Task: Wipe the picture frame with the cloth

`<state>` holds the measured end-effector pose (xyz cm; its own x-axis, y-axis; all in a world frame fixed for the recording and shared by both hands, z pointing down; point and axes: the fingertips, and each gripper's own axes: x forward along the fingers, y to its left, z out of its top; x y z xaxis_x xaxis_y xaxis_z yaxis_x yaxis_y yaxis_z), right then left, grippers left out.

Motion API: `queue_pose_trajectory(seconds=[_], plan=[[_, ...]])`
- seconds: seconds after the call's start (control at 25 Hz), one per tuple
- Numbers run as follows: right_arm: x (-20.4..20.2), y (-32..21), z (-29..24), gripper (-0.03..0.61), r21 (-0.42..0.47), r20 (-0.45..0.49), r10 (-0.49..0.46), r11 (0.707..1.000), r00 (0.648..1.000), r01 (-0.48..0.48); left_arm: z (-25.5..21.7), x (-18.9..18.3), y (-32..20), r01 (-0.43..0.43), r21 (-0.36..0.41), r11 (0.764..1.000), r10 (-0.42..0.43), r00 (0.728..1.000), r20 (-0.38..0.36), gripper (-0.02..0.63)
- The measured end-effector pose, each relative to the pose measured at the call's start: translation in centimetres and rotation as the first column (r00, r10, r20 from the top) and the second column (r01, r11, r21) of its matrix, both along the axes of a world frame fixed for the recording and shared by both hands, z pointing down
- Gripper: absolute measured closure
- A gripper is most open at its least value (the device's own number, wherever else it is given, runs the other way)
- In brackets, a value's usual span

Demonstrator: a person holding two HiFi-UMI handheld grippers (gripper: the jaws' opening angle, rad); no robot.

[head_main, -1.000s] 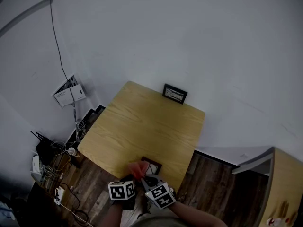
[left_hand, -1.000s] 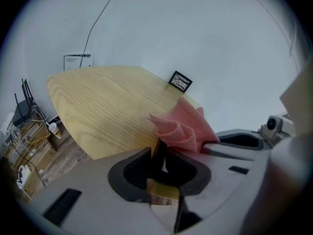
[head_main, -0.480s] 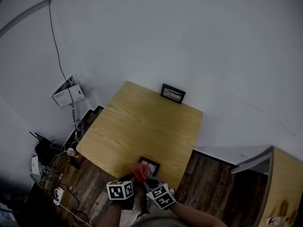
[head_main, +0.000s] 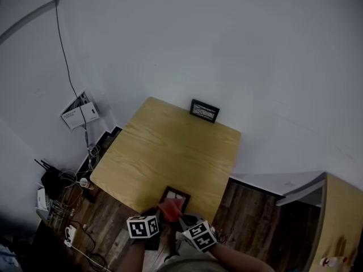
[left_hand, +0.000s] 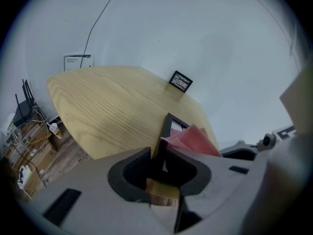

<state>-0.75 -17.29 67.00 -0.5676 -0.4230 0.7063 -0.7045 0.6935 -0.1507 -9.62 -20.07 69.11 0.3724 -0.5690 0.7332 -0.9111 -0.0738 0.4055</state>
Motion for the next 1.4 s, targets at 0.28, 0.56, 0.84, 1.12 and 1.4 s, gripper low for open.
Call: queue_pose_trajectory(seconds=[0.28,0.56,0.84,1.12,1.4], plan=[[1.3,0.2,0.1,0.569,0.000,-0.004,0.039,0.999,0.999,-0.039,0.0,0.0,0.0,-0.008,0.003,1.000,0.008,1.000,0.002,0.532],[2.0,0.3,0.4,0.569,0.009,-0.016,0.066,0.998,0.998,-0.066,0.0,0.1,-0.1,-0.021,0.001,1.000,0.021,1.000,0.010,0.532],[2.3,1.0,-0.5,0.569,0.018,-0.003,0.107,0.994,0.994,-0.107,-0.1,0.0,0.3,-0.038,0.015,0.999,0.038,0.999,-0.016,0.532],[2.9,1.3,-2.7,0.569,0.062,0.032,0.161,0.985,0.987,-0.162,-1.8,0.2,0.9,-0.036,0.075,0.997,0.040,0.997,-0.061,0.488],[2.8,3.4,-4.3,0.568,0.072,0.082,0.208,0.974,0.975,-0.214,-3.7,0.2,3.7,-0.029,0.117,0.993,0.040,0.995,-0.086,0.489]])
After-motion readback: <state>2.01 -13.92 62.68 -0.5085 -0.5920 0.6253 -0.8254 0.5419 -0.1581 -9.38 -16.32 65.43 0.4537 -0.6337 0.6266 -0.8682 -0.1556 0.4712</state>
